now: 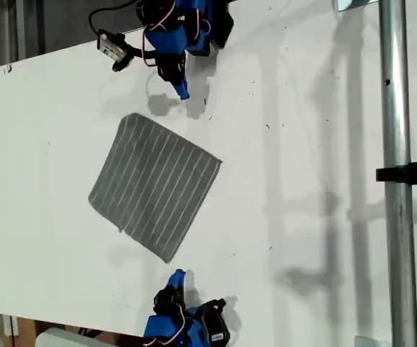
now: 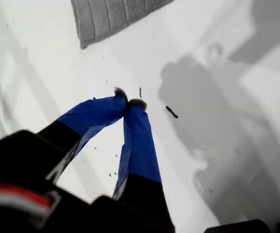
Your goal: Grasp corners of a towel and fold twice.
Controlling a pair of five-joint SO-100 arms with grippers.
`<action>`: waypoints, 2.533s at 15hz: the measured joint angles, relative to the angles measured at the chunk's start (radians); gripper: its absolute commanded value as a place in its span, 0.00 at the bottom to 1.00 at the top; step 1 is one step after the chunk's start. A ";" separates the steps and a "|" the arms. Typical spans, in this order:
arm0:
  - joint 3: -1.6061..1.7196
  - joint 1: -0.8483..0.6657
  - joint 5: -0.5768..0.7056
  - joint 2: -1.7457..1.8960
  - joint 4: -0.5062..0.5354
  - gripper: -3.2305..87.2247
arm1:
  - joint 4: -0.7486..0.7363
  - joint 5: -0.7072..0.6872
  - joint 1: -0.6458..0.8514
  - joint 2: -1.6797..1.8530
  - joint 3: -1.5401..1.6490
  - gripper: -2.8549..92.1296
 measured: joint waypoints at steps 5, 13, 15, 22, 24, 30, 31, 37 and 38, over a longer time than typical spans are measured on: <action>-0.655 -0.086 0.206 -0.583 0.129 0.00 | -0.008 -0.141 0.020 -0.729 -0.623 0.03; -1.223 -0.173 0.408 -1.023 0.299 0.00 | 0.233 -0.192 -0.087 -1.473 -1.493 0.33; -1.204 -0.173 0.408 -1.023 0.299 0.00 | 0.287 -0.190 -0.135 -1.569 -1.571 0.42; -1.124 -0.173 0.410 -1.023 0.295 0.00 | 0.218 -0.259 -0.172 -1.879 -1.577 0.43; -1.095 -0.175 0.410 -1.014 0.291 0.00 | 0.155 -0.273 -0.172 -2.005 -1.575 0.42; -1.058 -0.196 0.410 -0.980 0.282 0.00 | 0.074 -0.288 -0.150 -2.154 -1.582 0.03; -1.055 -0.196 0.408 -0.980 0.276 0.00 | 0.069 -0.293 -0.150 -2.154 -1.588 0.03; -1.046 -0.175 0.396 -1.006 0.247 0.00 | 0.063 -0.290 -0.152 -2.154 -1.591 0.03; -1.054 -0.163 0.396 -1.040 0.241 0.01 | 0.061 -0.290 -0.152 -2.154 -1.591 0.03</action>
